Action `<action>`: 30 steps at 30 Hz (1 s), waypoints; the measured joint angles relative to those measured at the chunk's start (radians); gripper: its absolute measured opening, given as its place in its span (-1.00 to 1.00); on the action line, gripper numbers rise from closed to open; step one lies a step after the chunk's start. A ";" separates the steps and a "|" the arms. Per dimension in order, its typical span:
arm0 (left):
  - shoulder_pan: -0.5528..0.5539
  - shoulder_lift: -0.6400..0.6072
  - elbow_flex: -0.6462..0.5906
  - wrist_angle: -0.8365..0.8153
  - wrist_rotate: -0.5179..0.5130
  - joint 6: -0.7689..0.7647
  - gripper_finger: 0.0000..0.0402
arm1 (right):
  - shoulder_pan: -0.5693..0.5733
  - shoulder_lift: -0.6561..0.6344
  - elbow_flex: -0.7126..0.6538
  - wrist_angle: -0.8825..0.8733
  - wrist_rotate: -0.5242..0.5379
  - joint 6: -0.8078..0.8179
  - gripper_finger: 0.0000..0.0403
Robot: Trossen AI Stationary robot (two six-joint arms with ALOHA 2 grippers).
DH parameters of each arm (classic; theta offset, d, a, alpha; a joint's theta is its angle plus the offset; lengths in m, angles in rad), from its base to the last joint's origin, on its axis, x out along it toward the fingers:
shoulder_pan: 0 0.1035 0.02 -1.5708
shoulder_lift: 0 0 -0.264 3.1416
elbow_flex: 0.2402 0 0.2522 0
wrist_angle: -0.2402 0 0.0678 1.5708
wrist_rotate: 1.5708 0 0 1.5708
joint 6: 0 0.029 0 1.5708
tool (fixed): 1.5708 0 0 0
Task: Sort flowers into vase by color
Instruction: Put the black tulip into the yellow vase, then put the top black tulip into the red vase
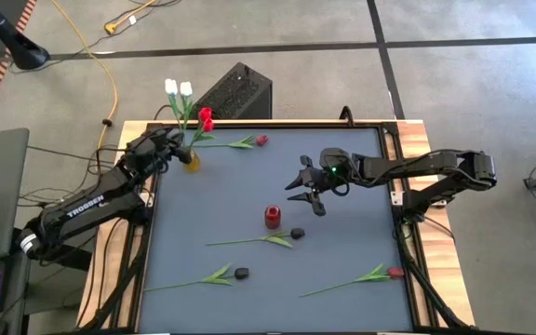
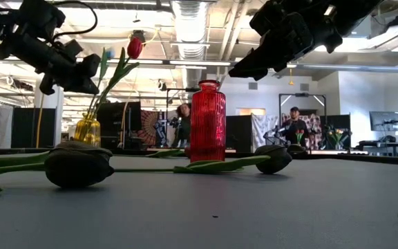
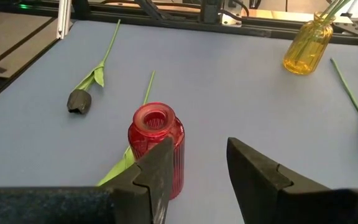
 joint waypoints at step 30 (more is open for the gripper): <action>-0.209 -0.112 0.256 -0.536 0.366 -0.203 -0.21 | 0.000 0.000 0.000 -0.013 0.000 0.018 -0.13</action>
